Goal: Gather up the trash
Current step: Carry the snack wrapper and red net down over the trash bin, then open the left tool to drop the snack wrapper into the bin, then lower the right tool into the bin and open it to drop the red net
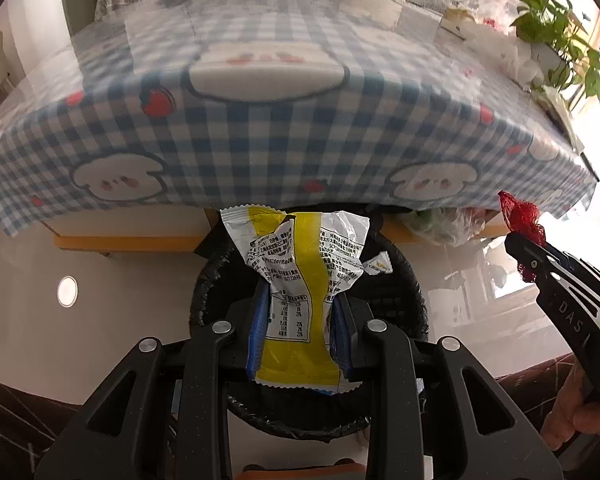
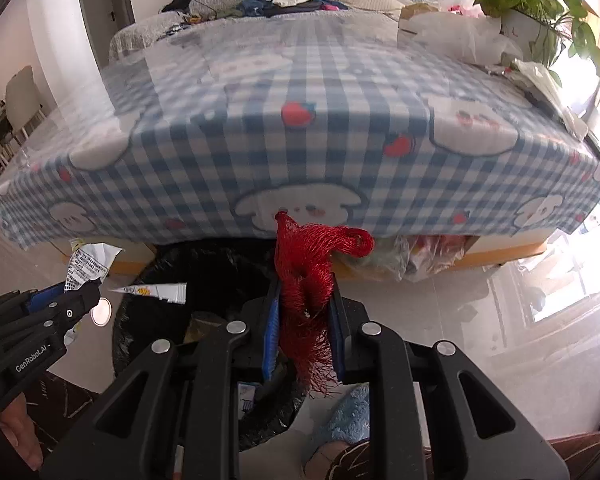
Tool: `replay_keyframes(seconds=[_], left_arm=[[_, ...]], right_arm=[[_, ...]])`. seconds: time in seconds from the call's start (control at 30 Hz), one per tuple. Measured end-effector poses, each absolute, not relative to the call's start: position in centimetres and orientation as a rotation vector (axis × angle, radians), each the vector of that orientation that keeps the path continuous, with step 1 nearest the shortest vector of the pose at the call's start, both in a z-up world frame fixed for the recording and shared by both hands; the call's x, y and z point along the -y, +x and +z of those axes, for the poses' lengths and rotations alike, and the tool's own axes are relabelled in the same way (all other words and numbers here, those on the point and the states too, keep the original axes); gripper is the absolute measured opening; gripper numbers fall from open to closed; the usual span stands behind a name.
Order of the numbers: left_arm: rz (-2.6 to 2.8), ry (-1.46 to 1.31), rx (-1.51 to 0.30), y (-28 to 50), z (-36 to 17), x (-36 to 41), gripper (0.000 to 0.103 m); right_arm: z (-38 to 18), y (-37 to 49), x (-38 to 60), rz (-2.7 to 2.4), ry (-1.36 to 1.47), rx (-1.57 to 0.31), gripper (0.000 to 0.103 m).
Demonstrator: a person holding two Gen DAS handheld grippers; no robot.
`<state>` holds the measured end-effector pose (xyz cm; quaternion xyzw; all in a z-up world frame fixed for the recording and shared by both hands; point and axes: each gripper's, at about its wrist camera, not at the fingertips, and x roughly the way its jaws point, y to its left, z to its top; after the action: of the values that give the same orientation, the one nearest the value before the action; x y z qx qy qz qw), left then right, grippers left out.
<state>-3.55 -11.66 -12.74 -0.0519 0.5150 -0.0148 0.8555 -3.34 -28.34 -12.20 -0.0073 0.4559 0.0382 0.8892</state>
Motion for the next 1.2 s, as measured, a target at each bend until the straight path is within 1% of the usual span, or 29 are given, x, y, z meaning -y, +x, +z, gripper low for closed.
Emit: replay_keyframes(seconds=[0.3,0.5,0.57,0.6,0.67,0.73,0.77,0.8,0.83,1.0,1.07,1.17,1.2], left_arm=[[-0.040,-0.094,-1.129,-2.9,-15.8,13.3,0.027],[-0.050,-0.079,-1.133,-2.4,-16.4,14.5,0.028],[-0.060,-0.084,-1.124,-2.5,-16.5,14.7,0.035],[-0.072,-0.084,-1.116,-2.5,-16.5,14.8,0.043],[-0.075,-0.064,-1.109,-2.6,-16.6,15.2,0.046],[-0.070,-0.064,-1.106,-2.6,-16.6,15.1,0.056],[-0.069,-0.068,-1.104,-2.7,-16.4,14.8,0.057],[-0.066,-0.070,-1.101,-2.6,-16.4,14.6,0.061],[-0.063,-0.073,-1.098,-2.7,-16.4,14.4,0.067],[-0.049,-0.077,-1.087,-2.9,-16.3,13.2,0.080],[-0.037,-0.068,-1.084,-3.1,-16.3,12.7,0.084],[-0.028,-0.068,-1.078,-3.2,-16.2,11.6,0.087],[-0.021,-0.067,-1.072,-3.3,-16.1,11.2,0.090]], right_arm=[[-14.6,-2.7,29.5,0.049,0.034,-1.026,0.019],[-15.2,-2.3,31.0,0.020,0.065,-1.057,0.020],[-15.2,-2.3,31.4,0.011,0.075,-1.057,0.020],[-15.2,-2.3,31.5,0.010,0.079,-1.056,0.020],[-15.1,-2.3,31.5,0.008,0.081,-1.054,0.020],[-15.0,-2.3,31.3,0.013,0.080,-1.051,0.021],[-14.9,-2.3,31.3,0.015,0.082,-1.049,0.021],[-14.9,-2.3,31.3,0.016,0.085,-1.048,0.021],[-14.9,-2.2,31.2,0.016,0.086,-1.048,0.021],[-14.9,-2.2,30.4,0.024,0.070,-1.043,0.021],[-14.9,-2.3,29.8,0.030,0.054,-1.038,0.021],[-15.1,-2.5,29.0,0.041,0.043,-1.037,0.021],[-15.2,-2.6,28.7,0.045,0.041,-1.037,0.021]])
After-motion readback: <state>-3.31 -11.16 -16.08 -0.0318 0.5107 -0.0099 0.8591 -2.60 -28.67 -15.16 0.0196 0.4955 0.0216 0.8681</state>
